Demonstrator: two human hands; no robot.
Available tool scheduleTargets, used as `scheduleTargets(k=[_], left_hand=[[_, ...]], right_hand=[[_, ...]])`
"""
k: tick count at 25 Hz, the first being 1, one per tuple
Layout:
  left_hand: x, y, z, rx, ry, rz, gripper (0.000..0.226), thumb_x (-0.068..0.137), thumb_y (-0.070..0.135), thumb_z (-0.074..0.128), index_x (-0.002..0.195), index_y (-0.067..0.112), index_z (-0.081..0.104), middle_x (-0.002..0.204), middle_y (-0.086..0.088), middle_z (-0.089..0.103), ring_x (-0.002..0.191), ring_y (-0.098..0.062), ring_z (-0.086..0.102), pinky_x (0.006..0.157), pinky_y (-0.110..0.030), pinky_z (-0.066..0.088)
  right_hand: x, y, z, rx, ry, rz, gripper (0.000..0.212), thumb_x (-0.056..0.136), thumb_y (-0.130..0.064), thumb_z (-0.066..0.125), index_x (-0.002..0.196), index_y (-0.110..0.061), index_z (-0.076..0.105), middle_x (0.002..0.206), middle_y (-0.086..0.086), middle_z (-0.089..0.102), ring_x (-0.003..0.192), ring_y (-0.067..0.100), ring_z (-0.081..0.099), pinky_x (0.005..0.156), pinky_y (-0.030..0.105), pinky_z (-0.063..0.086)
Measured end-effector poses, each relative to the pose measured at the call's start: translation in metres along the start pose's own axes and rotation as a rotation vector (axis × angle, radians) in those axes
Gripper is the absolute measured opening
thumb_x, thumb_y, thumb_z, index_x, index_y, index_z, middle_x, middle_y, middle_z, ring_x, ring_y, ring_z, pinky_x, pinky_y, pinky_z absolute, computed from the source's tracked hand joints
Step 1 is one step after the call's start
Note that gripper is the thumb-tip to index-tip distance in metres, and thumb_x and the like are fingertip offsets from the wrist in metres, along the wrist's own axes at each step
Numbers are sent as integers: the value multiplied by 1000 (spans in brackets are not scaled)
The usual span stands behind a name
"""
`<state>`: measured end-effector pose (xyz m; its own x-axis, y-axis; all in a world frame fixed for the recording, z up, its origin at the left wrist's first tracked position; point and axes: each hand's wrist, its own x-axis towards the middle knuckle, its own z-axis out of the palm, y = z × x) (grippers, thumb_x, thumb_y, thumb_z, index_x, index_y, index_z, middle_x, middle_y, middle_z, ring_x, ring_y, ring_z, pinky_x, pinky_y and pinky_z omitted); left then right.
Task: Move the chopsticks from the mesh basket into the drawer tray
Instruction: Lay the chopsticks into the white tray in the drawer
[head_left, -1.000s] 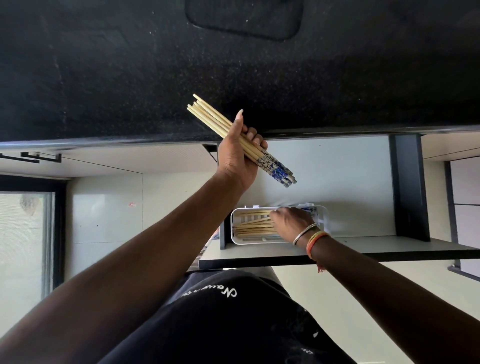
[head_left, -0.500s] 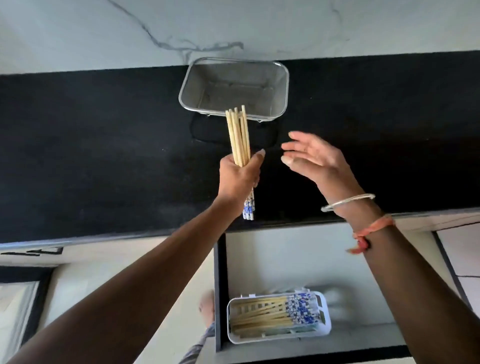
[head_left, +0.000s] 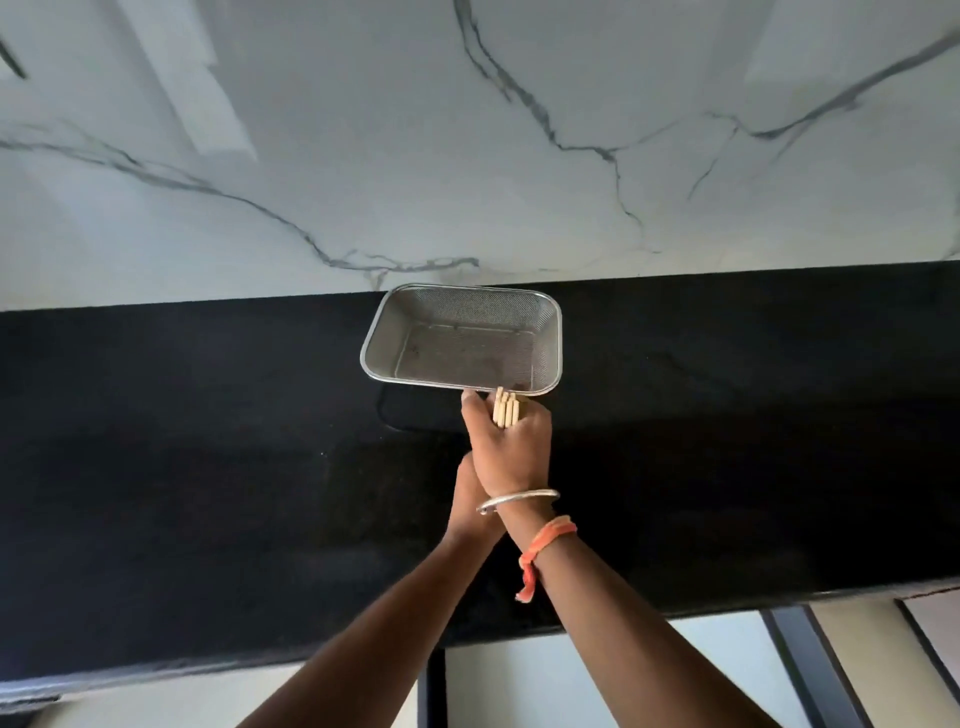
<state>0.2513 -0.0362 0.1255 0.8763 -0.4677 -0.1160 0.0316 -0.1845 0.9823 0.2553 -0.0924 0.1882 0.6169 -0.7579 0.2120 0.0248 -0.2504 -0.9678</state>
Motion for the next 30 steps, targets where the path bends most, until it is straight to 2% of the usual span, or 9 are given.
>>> scheduleTargets(k=[4,6,7,10,13,16,20,23,30], left_hand=[[-3,0,-19,-1,-106,6,21,79,19,76,91,28,62,73,14,68,66,5,58,63,-25,49],[-6,-2,-33,-7,-178,41,52,71,24,78,119,17,60,104,3,74,94,0,68,80,-22,55],[-7,-7,-41,-12,-231,50,64,72,16,77,132,15,56,121,-1,71,112,-7,67,93,-26,55],[-7,-16,-61,-98,-225,17,74,70,-6,54,141,12,52,140,-7,64,135,-24,57,115,-44,43],[-7,1,-71,-227,-42,30,53,86,3,51,138,12,58,133,-9,70,130,-27,61,113,-45,45],[-2,31,-66,-248,-34,162,37,102,12,56,138,4,56,130,-15,70,127,-26,64,109,-38,49],[9,50,-52,-114,-194,253,40,96,3,68,136,1,59,126,-13,73,121,-23,69,106,-40,53],[14,51,-52,-37,-152,252,36,91,4,75,126,1,68,114,-10,78,109,-20,74,98,-40,58],[-8,69,-74,-252,-115,132,59,83,2,83,135,8,56,119,-19,75,108,-32,73,89,-42,62]], right_hand=[[1,6,2,25,-17,2,42,81,-13,72,47,-9,48,43,8,51,42,26,46,47,37,42],[0,14,1,17,-30,36,40,82,-12,71,49,-4,50,46,18,53,45,35,50,46,40,42],[-1,20,1,9,-29,88,39,82,-12,71,50,-3,50,48,20,54,45,36,50,46,43,43],[0,40,1,-35,-14,140,42,79,-12,69,45,-10,44,43,13,46,40,19,42,42,37,39],[-1,52,1,-65,-74,157,38,78,-13,68,47,-14,47,44,4,47,40,15,41,43,32,37],[0,57,2,-26,-142,226,36,79,-10,69,49,-13,51,46,0,48,44,12,41,43,29,36],[-5,65,-5,-4,-162,233,26,81,-6,65,58,-1,54,52,6,51,52,15,45,48,29,36],[-8,63,-12,-95,-223,278,24,83,-7,65,61,-1,59,51,4,55,50,15,49,46,29,38],[-20,35,-63,-622,-519,258,34,77,-22,66,52,-18,43,50,-3,48,45,17,45,39,23,31]])
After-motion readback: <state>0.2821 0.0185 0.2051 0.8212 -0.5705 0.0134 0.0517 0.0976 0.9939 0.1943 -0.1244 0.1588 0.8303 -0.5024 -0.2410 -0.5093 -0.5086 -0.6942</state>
